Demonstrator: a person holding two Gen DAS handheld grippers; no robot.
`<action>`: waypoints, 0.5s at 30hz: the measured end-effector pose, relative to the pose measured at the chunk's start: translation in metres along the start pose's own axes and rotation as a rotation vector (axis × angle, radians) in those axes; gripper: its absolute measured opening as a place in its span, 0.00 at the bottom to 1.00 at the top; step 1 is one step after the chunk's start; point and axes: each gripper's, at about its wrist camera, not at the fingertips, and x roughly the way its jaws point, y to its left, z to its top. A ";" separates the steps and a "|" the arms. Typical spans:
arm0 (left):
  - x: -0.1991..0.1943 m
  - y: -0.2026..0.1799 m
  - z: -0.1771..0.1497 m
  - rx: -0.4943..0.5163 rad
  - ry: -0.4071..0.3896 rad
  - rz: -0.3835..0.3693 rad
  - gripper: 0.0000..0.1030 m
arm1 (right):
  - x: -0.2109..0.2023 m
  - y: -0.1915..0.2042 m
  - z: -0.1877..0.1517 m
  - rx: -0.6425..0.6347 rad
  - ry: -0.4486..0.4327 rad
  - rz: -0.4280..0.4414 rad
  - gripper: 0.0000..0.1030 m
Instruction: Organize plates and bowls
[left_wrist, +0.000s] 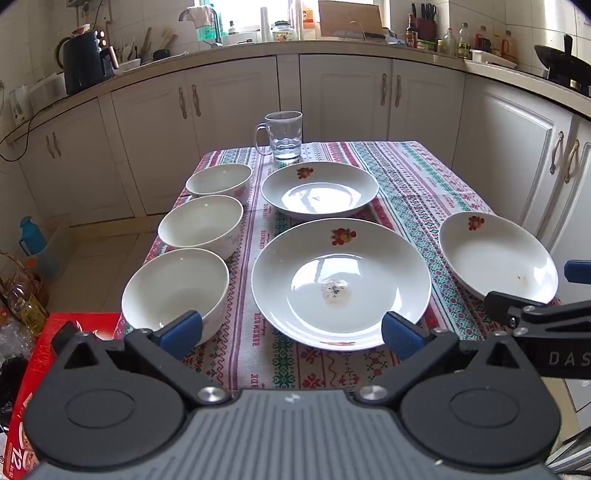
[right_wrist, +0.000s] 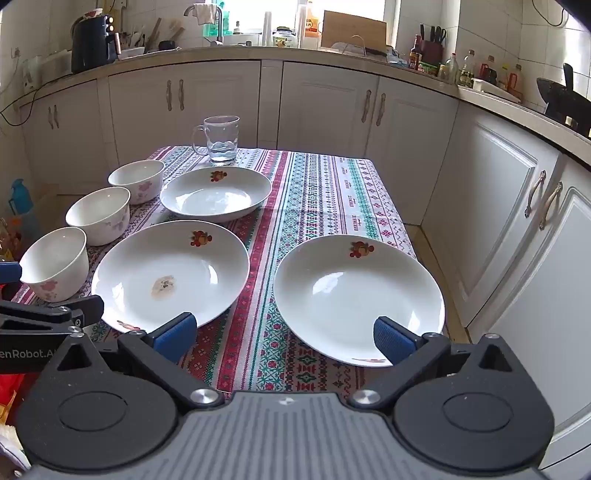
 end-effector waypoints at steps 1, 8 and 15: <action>0.000 0.000 0.000 -0.003 0.001 -0.002 0.99 | 0.000 0.000 0.000 -0.003 -0.003 -0.003 1.00; 0.002 0.003 -0.004 -0.023 0.015 0.005 0.99 | 0.000 0.005 0.001 -0.008 0.005 -0.006 1.00; 0.002 0.005 -0.004 -0.027 0.011 0.002 0.99 | -0.004 0.007 0.002 -0.013 0.004 -0.005 1.00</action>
